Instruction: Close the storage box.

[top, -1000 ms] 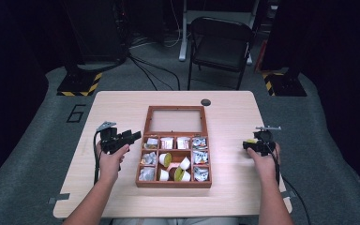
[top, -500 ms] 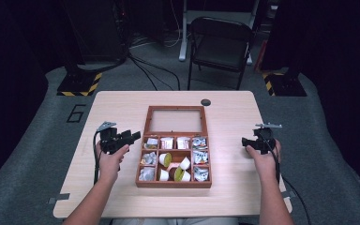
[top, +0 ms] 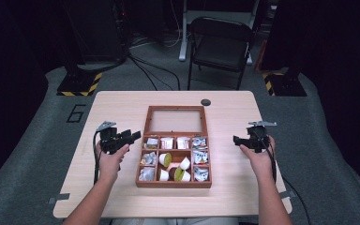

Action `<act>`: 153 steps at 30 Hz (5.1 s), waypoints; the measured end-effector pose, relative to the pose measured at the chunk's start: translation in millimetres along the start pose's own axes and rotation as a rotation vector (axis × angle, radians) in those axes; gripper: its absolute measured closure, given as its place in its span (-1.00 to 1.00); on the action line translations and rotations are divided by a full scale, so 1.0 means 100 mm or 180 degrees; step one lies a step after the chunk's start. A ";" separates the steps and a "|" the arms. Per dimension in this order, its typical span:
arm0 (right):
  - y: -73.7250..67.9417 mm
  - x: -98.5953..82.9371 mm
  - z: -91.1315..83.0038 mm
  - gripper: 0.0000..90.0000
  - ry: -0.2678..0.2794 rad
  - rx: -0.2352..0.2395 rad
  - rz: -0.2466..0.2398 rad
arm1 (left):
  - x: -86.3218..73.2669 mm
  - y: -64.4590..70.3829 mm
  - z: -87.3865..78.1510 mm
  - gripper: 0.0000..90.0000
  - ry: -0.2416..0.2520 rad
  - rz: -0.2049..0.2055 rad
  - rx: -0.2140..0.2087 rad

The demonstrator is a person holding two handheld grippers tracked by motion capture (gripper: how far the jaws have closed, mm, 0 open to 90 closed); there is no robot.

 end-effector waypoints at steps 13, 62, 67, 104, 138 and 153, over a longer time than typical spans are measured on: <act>-0.22 0.05 -0.01 -0.33 0.0027 0.0208 -0.0154 | -0.01 0.04 0.02 -0.10 -0.0092 0.0054 -0.0035; -1.00 0.56 0.49 -0.20 -0.0021 0.0969 -0.0014 | 0.25 0.10 0.79 -0.09 -0.0569 -0.0048 -0.0061; -1.01 0.54 0.64 -0.20 -0.0108 0.0962 -0.0047 | 0.25 0.09 0.88 -0.09 -0.0653 0.0020 -0.0027; -0.97 0.46 1.00 -0.25 -0.0494 0.0882 0.0121 | 0.18 -0.15 0.99 -0.14 -0.0837 -0.0129 0.0105; -0.95 0.41 1.11 -0.34 -0.0642 0.0913 0.0240 | 0.10 -0.20 1.07 -0.16 -0.0950 -0.0167 0.0111; -0.95 0.41 1.15 -0.36 -0.0654 0.0920 0.0271 | 0.07 -0.23 1.12 -0.17 -0.0972 -0.0221 0.0124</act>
Point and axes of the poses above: each handheld gripper's, and its own axes: z roughly forward along the jaws, x roughly out of its top, y roughly to its right, the point moved 2 cm from there along z, roughly forward along the jaws, and after that the axes turned 4 degrees about y, right-handed, at the moved point
